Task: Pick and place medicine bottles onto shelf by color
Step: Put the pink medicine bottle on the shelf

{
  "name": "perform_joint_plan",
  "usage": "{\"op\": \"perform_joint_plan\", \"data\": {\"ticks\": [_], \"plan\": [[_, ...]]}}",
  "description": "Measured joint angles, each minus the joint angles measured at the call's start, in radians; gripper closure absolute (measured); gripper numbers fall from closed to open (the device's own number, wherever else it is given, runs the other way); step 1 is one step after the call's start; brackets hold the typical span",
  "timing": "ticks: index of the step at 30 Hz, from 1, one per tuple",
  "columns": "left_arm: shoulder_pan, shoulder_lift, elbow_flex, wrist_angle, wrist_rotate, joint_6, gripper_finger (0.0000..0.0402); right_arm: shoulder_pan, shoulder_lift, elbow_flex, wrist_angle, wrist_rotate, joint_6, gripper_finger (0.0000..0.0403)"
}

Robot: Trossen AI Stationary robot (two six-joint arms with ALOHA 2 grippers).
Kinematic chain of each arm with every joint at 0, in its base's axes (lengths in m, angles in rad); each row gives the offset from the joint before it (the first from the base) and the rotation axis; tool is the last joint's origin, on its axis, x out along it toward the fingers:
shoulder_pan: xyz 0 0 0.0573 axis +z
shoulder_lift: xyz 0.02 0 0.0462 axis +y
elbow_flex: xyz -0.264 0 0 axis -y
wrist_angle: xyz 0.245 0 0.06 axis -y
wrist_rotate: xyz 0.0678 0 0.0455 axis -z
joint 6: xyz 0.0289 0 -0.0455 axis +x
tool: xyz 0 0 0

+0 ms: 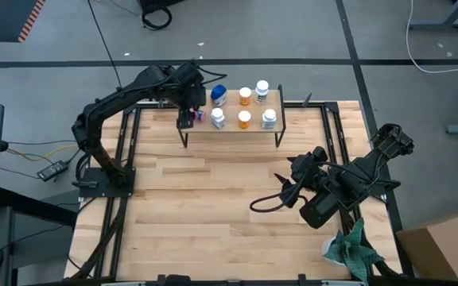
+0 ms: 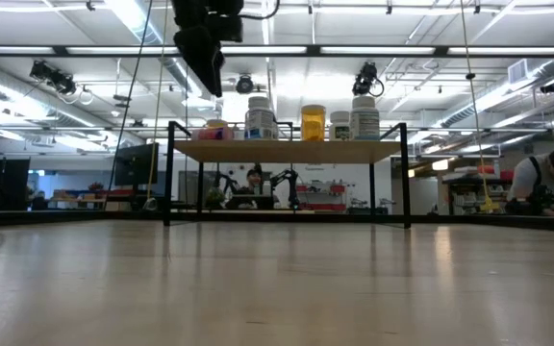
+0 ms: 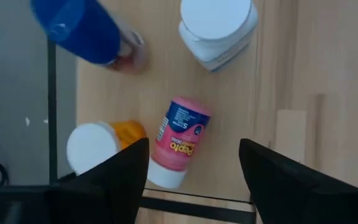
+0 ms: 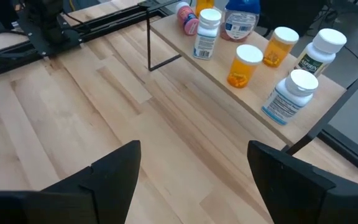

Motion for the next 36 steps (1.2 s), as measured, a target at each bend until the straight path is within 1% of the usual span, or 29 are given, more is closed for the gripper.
{"op": "perform_joint_plan", "data": {"ticks": [9, 15, 25, 36], "plan": [[-0.007, 0.084, 0.0, -0.018, 0.002, 0.021, 0.0123, 0.0, 0.0, 0.0, 0.0, 0.002, 0.024, 0.0101], [-0.005, 0.112, 0.0, -0.02, 0.004, 0.074, 0.0122, 0.0, 0.0, 0.0, 0.0, 0.006, 0.026, 0.0101], [-0.005, 0.152, 0.0, -0.04, 0.012, 0.08, 0.0122, -0.032, 0.0, 0.0, -0.001, 0.007, 0.017, 0.0101], [0.013, 0.175, -0.001, -0.051, 0.011, 0.084, 0.0122, -0.033, 0.0, 0.0, 0.0, 0.01, 0.008, 0.0101]]}}
